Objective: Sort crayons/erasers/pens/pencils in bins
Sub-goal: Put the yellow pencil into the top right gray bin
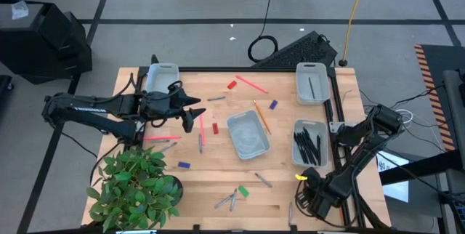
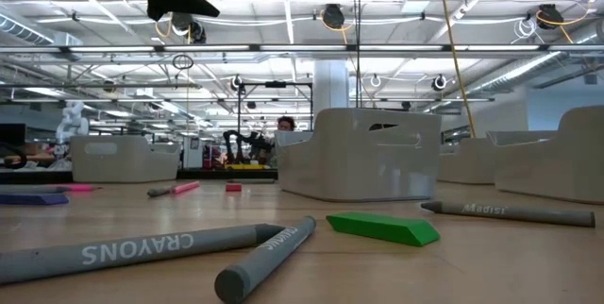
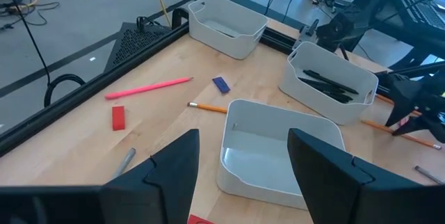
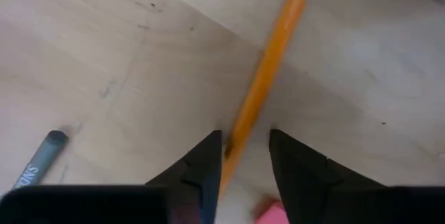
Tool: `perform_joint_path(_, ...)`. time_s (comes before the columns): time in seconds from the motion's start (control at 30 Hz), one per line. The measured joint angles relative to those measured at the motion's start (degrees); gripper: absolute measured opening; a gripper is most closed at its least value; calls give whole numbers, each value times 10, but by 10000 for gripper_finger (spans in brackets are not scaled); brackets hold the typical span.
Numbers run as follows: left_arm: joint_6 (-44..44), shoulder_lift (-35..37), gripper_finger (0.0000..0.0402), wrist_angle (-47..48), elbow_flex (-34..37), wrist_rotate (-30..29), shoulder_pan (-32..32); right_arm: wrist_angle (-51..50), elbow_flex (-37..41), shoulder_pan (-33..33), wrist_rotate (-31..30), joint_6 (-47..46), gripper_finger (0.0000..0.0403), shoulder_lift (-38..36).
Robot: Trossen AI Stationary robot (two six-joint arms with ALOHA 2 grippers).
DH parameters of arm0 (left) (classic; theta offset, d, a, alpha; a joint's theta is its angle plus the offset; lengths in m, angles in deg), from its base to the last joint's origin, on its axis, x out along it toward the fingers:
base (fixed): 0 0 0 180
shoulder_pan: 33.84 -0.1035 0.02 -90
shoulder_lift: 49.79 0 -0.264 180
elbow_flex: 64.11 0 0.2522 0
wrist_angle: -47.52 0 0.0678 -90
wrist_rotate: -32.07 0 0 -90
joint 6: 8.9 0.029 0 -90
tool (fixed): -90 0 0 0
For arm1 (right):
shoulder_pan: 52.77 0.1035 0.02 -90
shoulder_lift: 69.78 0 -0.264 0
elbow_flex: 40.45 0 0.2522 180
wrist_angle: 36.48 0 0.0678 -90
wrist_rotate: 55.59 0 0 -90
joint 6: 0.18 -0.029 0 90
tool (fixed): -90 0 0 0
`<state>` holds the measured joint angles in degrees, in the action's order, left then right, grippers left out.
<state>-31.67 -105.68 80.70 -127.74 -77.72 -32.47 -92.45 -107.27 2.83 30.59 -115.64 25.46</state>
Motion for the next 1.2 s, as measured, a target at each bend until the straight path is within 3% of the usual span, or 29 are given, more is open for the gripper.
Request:
perform_joint_path(0.27,0,0,223,0,0,0,0,-10,-18,-1,4,-7,13,27)
perform_joint_path(0.43,0,0,223,0,0,0,0,-59,-75,-9,11,1,26,62)
perform_joint_path(0.6,0,0,223,0,0,0,0,-73,-138,-27,-26,18,21,62)
perform_joint_path(0.77,0,0,223,0,0,0,0,-112,-193,-62,-56,91,15,64)
perform_joint_path(1.0,0,0,223,0,0,0,0,-258,-270,-157,-128,256,19,37)
perform_joint_path(1.2,0,0,223,0,0,0,0,-339,-273,-316,-210,431,19,-39)
